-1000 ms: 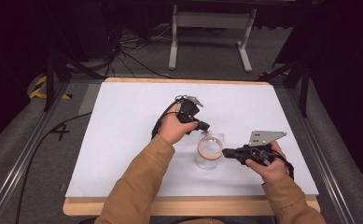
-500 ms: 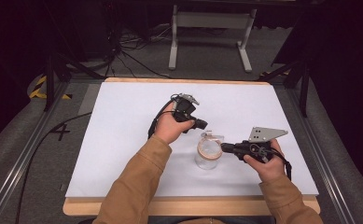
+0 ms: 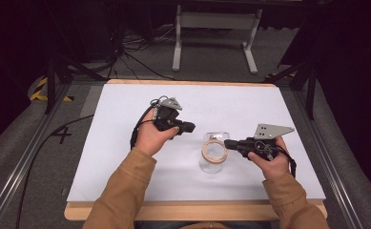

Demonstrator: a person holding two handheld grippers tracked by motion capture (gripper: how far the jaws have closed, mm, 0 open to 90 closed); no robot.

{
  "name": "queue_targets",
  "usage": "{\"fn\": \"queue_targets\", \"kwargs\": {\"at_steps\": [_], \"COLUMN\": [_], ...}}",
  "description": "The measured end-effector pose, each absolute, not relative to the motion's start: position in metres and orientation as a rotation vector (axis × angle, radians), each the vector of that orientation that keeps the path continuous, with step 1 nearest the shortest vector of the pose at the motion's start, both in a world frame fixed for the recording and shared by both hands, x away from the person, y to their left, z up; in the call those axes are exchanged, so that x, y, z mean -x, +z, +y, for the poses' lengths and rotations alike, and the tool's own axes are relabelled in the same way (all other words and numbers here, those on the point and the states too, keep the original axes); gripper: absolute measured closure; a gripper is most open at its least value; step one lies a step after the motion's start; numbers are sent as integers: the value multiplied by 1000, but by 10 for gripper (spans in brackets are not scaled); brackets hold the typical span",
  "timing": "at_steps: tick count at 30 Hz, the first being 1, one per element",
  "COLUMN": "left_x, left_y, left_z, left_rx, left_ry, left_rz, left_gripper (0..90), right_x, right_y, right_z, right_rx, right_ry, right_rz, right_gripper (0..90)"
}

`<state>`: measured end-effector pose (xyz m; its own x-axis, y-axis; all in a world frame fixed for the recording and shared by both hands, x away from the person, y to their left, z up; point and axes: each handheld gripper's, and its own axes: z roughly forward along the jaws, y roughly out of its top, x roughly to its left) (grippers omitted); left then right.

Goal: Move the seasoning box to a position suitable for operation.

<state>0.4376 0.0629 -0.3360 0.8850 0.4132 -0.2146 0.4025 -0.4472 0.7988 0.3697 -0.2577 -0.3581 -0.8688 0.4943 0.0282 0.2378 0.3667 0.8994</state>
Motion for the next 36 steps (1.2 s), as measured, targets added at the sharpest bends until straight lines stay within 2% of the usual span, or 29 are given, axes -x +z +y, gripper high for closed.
{"fn": "queue_targets", "kwargs": {"at_steps": [15,25,36], "left_x": [-403,-404,-404], "left_y": [-339,-344,-346], "left_z": [104,104,109], "left_rx": [-2048,-2049,-2053], "left_ry": [63,57,55], "left_rz": [644,651,649], "left_gripper": [799,793,780], "right_x": [-389,-397,-386], "right_y": [-361,-365,-353], "right_z": [-253,-258,-264], "right_rx": [-701,-750,-713], "right_ry": [1522,1507,1536], "right_rz": [2293,2262,2245], "right_gripper": [900,900,900]}}
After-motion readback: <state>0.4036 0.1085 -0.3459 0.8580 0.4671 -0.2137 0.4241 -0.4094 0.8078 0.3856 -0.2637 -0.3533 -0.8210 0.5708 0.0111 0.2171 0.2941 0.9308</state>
